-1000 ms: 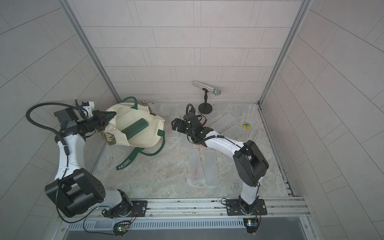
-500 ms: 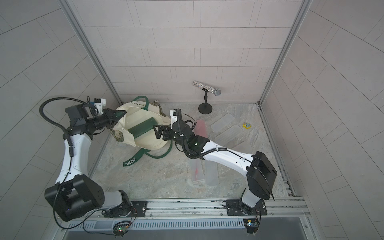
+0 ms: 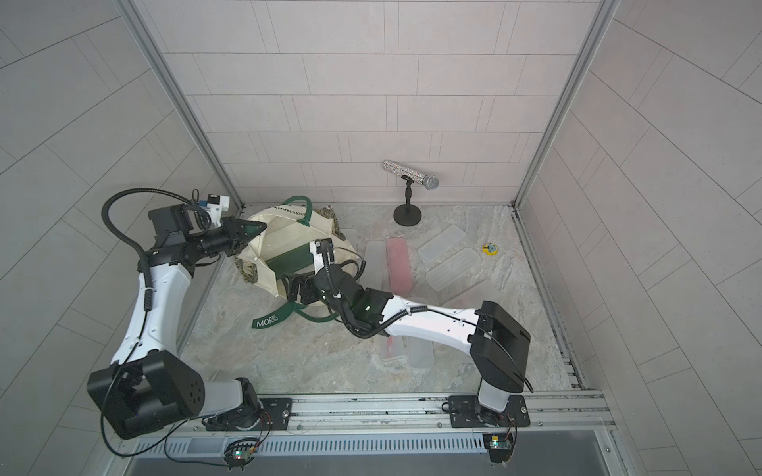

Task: Take out the pencil case from the canvas bag
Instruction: Pick up the pencil case from the canvas bag.

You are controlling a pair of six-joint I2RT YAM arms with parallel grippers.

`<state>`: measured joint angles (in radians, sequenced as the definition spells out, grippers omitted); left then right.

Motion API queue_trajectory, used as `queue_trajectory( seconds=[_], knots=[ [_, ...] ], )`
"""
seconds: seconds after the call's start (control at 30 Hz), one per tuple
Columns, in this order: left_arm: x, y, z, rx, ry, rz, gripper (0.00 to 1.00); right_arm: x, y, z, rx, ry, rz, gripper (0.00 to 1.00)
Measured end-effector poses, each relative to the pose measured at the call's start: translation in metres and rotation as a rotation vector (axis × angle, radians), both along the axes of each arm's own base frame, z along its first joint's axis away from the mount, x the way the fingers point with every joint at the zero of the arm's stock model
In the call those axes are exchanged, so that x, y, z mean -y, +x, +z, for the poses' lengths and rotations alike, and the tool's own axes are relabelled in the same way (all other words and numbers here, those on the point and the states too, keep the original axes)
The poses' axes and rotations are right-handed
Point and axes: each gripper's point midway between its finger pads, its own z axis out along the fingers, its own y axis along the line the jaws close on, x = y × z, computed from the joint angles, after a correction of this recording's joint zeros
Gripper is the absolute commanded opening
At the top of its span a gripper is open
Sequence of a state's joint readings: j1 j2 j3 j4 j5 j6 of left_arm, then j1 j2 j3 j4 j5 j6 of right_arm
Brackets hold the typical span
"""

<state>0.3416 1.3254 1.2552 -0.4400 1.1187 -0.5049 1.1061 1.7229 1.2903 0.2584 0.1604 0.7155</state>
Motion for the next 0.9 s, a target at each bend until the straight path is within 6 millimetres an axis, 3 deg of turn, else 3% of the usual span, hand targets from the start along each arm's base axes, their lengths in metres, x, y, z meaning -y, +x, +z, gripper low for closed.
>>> queue_trajectory(
  seconds=[0.23, 0.6, 0.9],
  knots=[
    [0.003, -0.005, -0.013, -0.001, 0.018, -0.033, 0.0, -0.015, -0.002, -0.052, -0.078, -0.028, -0.025, 0.99],
    [0.013, -0.027, -0.041, 0.007, 0.113, -0.146, 0.0, -0.014, 0.015, -0.076, -0.13, 0.042, -0.197, 1.0],
    [0.024, -0.049, -0.059, 0.039, 0.174, -0.266, 0.0, -0.021, 0.019, -0.129, -0.245, 0.084, -0.347, 0.99]
  ],
)
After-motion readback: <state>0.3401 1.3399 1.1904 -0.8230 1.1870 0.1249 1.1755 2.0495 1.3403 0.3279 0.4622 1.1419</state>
